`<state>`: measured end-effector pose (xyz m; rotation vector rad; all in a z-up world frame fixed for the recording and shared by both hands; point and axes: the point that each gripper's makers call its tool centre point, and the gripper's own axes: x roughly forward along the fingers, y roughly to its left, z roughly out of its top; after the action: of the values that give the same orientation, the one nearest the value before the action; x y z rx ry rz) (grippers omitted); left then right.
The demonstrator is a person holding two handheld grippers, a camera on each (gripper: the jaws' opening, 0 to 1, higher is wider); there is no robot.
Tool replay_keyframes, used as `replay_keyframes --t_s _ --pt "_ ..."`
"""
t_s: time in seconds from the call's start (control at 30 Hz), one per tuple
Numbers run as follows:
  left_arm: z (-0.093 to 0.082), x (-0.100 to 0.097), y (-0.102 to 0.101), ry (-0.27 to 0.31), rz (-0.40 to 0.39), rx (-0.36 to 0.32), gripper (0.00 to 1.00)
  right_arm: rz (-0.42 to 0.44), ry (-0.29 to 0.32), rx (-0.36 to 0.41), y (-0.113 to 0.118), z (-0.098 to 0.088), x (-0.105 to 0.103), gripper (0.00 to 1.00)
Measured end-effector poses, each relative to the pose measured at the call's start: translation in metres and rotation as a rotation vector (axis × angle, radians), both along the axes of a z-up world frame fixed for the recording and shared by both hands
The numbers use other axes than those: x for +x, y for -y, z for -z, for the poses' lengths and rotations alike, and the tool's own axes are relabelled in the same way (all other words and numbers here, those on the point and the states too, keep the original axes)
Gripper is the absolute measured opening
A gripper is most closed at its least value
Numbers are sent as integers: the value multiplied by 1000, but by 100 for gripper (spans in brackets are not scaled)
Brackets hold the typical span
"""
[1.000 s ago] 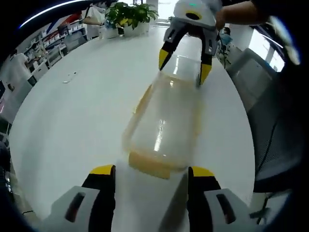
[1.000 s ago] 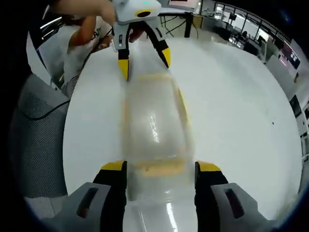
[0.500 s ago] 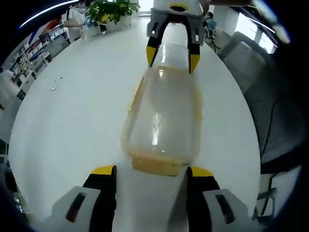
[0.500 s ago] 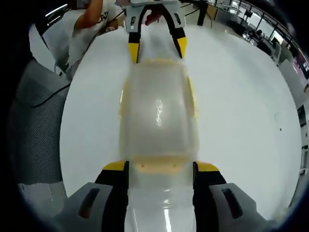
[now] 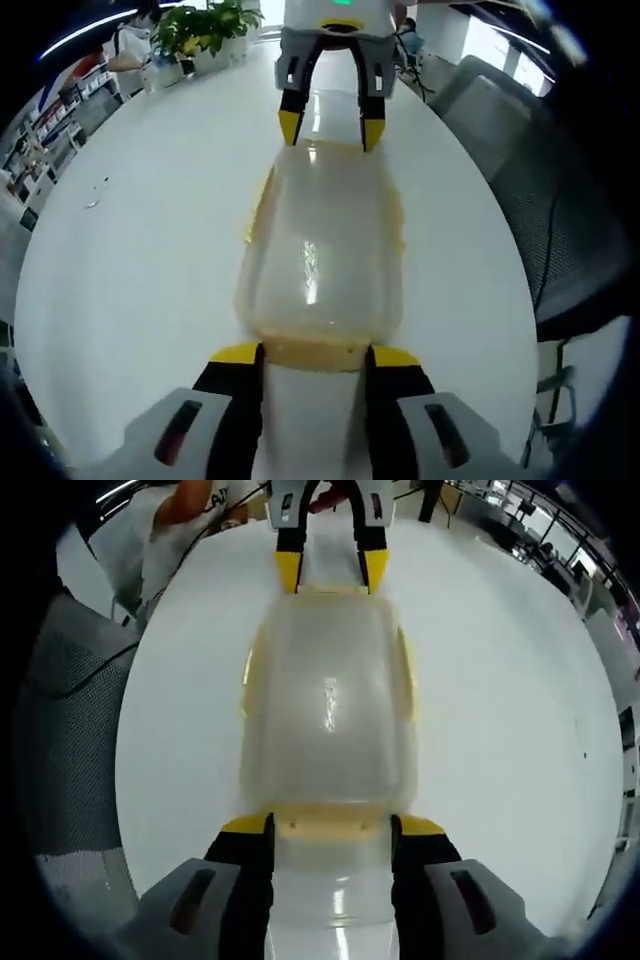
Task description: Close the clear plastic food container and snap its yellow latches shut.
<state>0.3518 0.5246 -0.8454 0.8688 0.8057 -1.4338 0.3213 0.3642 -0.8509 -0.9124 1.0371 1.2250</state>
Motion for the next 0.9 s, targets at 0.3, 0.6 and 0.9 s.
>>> replay_keyframes --t_s 0.3,0.6,0.9 --pt "1 -6 0 22 39 58 34 -33 -1 -34 -2 0 0 37" --pt "3 -6 2 12 38 147 34 -50 -12 -77 -1 1 2 36" --pt "2 -7 1 13 23 142 34 -54 -10 -85 1 0 3 36"
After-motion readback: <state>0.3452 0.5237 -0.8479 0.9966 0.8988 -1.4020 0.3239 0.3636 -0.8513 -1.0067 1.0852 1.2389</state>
